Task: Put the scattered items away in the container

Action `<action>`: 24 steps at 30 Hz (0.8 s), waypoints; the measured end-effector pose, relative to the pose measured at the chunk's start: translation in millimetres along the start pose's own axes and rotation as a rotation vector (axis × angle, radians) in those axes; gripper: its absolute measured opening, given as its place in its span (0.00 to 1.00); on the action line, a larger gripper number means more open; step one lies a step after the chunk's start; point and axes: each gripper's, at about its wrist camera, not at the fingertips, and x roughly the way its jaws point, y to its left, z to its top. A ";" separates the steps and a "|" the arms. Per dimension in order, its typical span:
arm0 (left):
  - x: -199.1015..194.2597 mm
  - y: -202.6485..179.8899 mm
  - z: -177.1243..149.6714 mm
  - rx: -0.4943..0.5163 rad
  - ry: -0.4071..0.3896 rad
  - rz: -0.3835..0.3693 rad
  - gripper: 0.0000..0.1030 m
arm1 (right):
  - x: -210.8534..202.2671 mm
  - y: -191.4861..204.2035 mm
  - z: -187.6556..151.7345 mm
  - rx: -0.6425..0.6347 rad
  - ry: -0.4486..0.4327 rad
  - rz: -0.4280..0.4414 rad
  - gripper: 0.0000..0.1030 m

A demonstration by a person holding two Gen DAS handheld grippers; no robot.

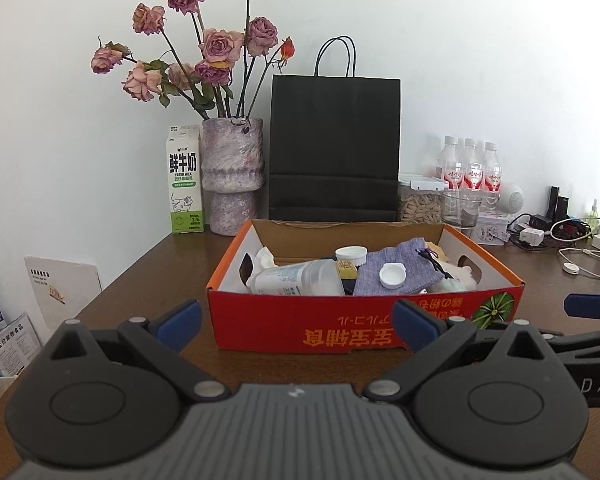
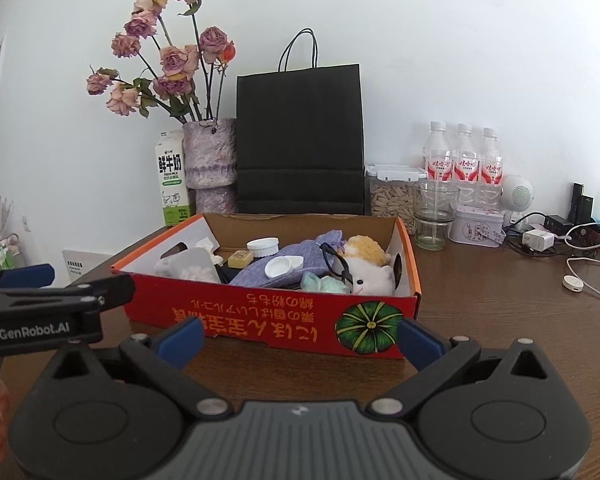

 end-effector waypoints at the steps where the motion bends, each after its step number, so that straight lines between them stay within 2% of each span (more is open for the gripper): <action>1: -4.9 -0.1 -1.7 0.000 0.010 -0.011 1.00 | -5.0 0.9 -1.5 0.005 0.003 0.007 1.00; 4: -15.7 -1.1 -5.6 -0.001 0.044 -0.006 1.00 | -16.3 3.9 -3.5 0.011 0.010 0.020 1.00; 14: -45.7 -7.2 -10.7 -0.020 0.062 0.063 1.00 | -41.4 10.1 -7.8 0.006 0.024 0.005 1.00; 24: -50.8 -10.3 -15.2 -0.022 0.098 0.088 1.00 | -46.7 11.8 -13.0 0.004 0.052 -0.020 1.00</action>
